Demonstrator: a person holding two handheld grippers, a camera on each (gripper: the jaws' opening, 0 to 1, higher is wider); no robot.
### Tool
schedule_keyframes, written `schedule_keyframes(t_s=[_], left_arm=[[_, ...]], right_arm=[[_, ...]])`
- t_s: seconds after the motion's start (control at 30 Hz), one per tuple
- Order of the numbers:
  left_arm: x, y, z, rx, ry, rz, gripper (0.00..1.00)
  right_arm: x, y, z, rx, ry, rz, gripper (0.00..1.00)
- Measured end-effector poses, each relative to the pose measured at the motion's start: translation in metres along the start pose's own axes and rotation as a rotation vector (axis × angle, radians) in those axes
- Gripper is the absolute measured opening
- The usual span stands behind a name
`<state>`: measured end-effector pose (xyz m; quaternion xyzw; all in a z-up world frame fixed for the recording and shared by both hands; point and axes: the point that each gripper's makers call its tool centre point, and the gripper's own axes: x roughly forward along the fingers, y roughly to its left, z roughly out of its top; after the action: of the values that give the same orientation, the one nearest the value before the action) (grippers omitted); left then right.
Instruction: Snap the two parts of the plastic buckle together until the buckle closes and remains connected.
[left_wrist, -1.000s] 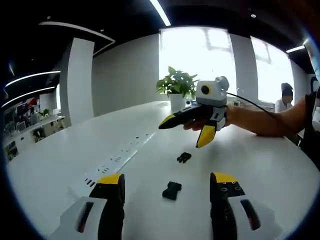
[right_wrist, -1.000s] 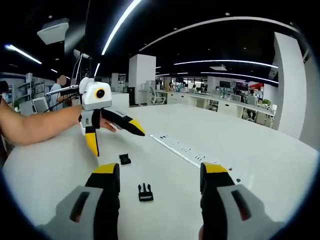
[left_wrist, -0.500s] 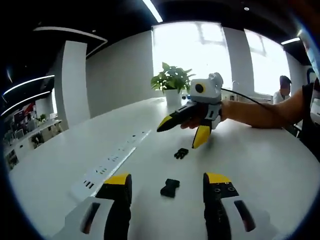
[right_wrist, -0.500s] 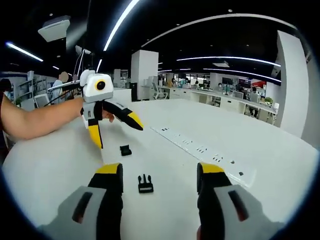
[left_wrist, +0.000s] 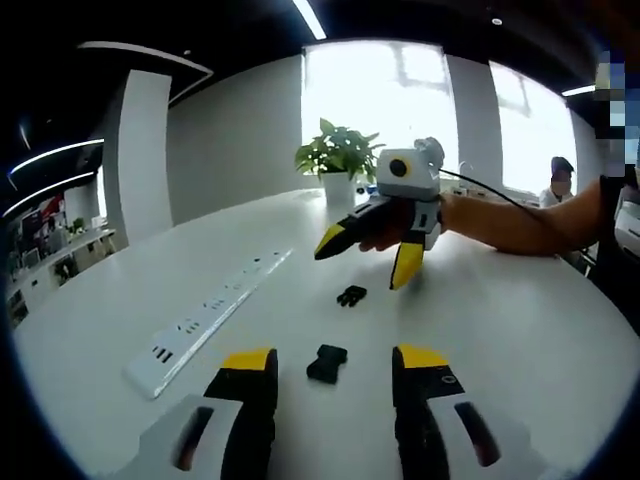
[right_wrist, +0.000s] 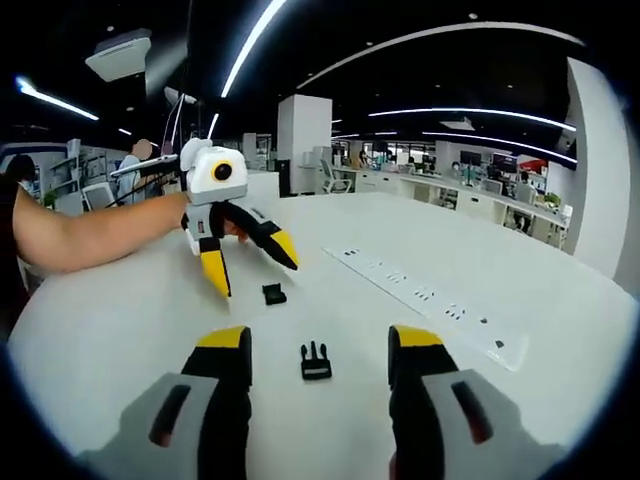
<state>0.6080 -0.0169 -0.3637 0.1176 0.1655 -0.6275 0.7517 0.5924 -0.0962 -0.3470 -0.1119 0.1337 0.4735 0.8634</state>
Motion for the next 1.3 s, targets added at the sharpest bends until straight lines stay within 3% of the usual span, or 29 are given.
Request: schedule_keyframes(t_s=[0.37,0.7,0.87,1.13,1.3], left_arm=[[-0.001,-0.003,-0.002,-0.031,-0.009,-0.015,0.41],[0.0,-0.003,-0.009,-0.039,0.012,-0.012,0.37],[-0.003,0.0,-0.004,-0.06,-0.028,-0.01,0.36],[-0.001,0.002,-0.007,-0.051,-0.013,0.0,0.35],[0.0,0.003,-0.01,-0.042,0.002,0.01,0.33]], right_arm=[[0.001,0.001,-0.013,-0.005,0.039,0.008,0.49],[0.001,0.004,-0.014,-0.009,0.04,0.025,0.32],[0.002,0.004,-0.016,-0.01,0.049,0.03,0.31],[0.004,0.006,-0.019,-0.023,0.066,0.04,0.24],[0.003,0.004,-0.018,-0.016,0.06,0.038,0.24]])
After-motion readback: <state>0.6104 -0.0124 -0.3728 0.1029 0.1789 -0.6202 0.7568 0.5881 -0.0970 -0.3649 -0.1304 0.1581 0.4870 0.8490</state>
